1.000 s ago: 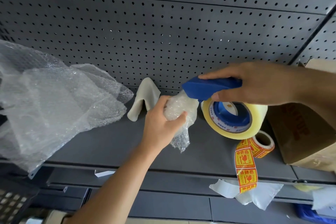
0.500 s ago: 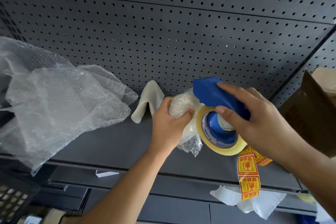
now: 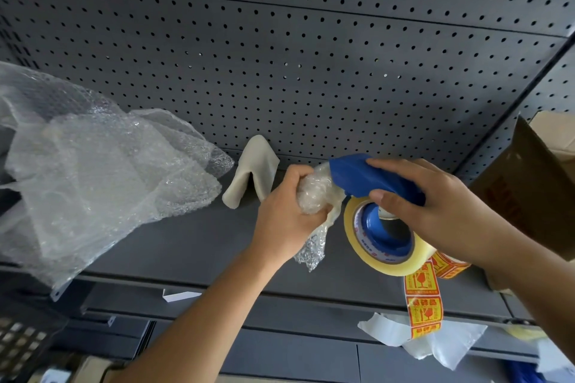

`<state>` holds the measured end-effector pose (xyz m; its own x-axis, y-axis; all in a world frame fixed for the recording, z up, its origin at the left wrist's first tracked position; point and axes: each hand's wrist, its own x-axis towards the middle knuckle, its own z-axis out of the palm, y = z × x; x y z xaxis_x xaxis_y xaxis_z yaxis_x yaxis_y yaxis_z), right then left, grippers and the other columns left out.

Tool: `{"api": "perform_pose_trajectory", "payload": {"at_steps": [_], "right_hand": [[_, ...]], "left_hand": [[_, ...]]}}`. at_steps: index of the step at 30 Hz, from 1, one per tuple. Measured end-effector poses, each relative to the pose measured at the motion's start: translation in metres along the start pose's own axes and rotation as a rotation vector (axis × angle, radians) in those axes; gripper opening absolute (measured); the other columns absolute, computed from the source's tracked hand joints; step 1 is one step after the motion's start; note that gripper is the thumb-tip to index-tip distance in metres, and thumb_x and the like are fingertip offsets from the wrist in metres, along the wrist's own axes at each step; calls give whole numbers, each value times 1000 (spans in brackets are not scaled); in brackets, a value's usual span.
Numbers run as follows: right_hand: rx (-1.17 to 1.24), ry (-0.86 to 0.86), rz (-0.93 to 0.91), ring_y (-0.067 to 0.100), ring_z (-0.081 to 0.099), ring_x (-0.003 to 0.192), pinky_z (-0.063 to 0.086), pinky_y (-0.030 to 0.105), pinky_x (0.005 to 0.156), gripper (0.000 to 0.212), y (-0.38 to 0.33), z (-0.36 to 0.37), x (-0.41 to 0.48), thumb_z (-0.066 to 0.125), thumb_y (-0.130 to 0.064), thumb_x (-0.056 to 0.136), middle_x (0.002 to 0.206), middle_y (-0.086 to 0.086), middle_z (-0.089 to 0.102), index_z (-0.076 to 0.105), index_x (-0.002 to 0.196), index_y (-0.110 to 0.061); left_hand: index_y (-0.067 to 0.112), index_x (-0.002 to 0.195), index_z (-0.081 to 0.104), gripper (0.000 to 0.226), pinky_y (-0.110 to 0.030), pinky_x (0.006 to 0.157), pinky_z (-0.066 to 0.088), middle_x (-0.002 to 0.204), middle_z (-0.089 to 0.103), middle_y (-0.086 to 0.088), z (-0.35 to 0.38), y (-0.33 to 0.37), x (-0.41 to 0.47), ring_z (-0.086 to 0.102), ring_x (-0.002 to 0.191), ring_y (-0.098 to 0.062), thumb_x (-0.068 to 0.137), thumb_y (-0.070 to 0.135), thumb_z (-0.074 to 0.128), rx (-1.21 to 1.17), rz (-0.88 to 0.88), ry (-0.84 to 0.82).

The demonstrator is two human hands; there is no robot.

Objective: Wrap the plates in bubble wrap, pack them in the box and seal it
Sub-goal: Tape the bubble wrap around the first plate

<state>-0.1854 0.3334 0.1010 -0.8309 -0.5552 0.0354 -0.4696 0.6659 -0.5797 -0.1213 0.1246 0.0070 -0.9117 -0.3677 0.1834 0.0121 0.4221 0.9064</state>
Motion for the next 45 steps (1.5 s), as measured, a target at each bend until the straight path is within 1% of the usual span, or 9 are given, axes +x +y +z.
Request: {"api": "perform_pose_trajectory", "payload": {"at_steps": [2,4,8,12,19,26,33,39,45], "right_hand": [[17,-13,8,6,57,108,48,25,92,54,5,2,3,55,-58,86,122,-14,52,47,139,-52],[39,-19,17,5,57,109,47,23,90,51,11,4,5,57,-58,87,122,-14,54,48,137,-53],[96,-37,39,3,58,110,45,18,85,47,15,6,9,61,-53,90,124,-13,57,51,135,-52],[68,-39,32,7,57,113,49,28,96,51,16,8,11,63,-55,88,127,-12,55,49,137,-50],[65,-39,47,9,56,114,48,33,102,57,14,11,17,61,-58,87,126,-12,54,48,141,-48],[19,-55,55,4,48,117,36,19,96,58,-2,19,24,62,-53,90,130,-14,48,45,145,-47],[-80,-78,50,2,45,111,33,17,93,59,-13,19,25,61,-57,89,130,-14,46,44,145,-48],[-182,-112,35,10,48,117,41,25,98,64,-20,27,20,56,-63,87,131,-9,48,39,147,-50],[-269,-154,44,14,58,103,53,29,89,63,-18,32,3,52,-63,90,128,-9,44,32,149,-51]], "left_hand": [[54,136,42,73,-27,99,50,127,60,29,-1,-4,-2,57,117,3,83,20,78,29,39,-95],[56,143,41,78,-26,105,47,137,57,26,0,-12,-2,52,126,5,84,17,75,53,65,-124],[44,136,56,62,-23,105,46,131,62,20,0,-21,3,56,123,2,84,16,74,47,70,-104],[35,130,62,53,-24,104,47,124,66,21,0,-21,8,58,119,3,82,18,79,13,44,-83],[40,116,62,43,-32,98,52,113,68,24,4,-21,13,62,108,2,79,29,82,-37,-52,-11],[35,107,68,33,-38,96,55,102,73,21,9,-26,17,66,101,-2,81,20,82,-184,-139,124],[32,104,70,34,-38,93,58,99,75,13,10,-33,20,71,97,-8,80,10,81,-313,-174,183],[33,99,70,36,-30,83,60,94,76,11,6,-40,23,72,88,-7,81,5,81,-416,-241,227],[31,95,72,35,-30,79,60,88,77,12,4,-43,29,73,88,-14,80,0,79,-520,-326,259]]}}
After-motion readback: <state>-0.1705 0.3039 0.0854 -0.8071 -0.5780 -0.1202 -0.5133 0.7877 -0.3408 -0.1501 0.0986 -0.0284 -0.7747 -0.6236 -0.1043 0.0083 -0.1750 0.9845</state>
